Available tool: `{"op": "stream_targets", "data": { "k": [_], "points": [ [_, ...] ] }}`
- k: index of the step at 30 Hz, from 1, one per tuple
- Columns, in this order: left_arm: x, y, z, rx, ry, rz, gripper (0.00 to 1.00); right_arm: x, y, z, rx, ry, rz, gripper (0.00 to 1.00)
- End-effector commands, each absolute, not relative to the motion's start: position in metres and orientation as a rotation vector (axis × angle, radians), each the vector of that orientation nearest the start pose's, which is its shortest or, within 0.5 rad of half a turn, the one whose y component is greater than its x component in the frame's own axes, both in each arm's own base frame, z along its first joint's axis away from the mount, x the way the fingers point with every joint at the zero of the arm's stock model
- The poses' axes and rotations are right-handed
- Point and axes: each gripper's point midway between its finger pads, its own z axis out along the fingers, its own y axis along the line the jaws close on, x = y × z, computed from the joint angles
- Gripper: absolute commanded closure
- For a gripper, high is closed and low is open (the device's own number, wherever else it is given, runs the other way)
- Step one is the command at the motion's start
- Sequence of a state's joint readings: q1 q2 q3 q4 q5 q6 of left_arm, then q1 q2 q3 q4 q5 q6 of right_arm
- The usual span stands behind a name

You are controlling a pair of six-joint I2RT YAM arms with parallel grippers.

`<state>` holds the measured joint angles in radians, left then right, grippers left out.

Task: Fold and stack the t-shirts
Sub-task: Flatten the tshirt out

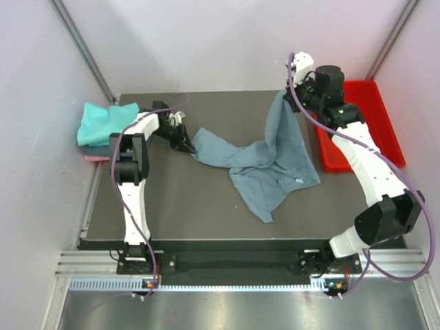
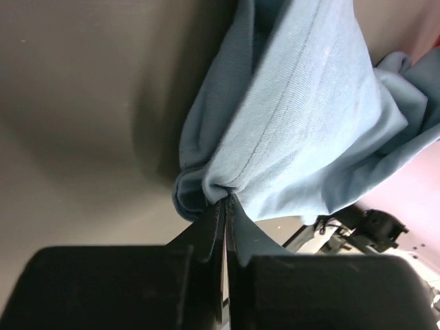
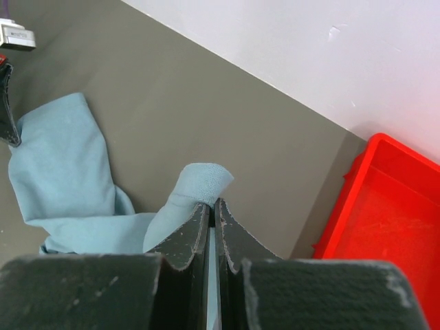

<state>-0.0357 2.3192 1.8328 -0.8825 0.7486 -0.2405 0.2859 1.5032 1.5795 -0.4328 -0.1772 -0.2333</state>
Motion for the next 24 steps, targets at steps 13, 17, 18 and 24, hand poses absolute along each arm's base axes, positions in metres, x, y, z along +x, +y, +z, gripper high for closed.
{"op": "stream_targets", "data": {
  "k": [13,17,18,24],
  "points": [
    [0.398,-0.133,0.264,0.231,2.344,-1.041,1.0,0.406,0.142,0.436,-0.555,1.581,0.179,1.0],
    [0.353,-0.134,0.302,0.344,2.219,-1.007,1.0,0.37,0.137,0.461,-0.569,1.529,0.196,1.0],
    [0.337,-0.135,0.323,0.397,2.141,-0.98,1.0,0.353,0.132,0.473,-0.568,1.488,0.189,1.0],
    [0.3,-0.132,0.38,0.486,1.859,-0.846,1.0,0.288,0.11,0.537,-0.543,1.266,0.132,1.0]
  ]
}}
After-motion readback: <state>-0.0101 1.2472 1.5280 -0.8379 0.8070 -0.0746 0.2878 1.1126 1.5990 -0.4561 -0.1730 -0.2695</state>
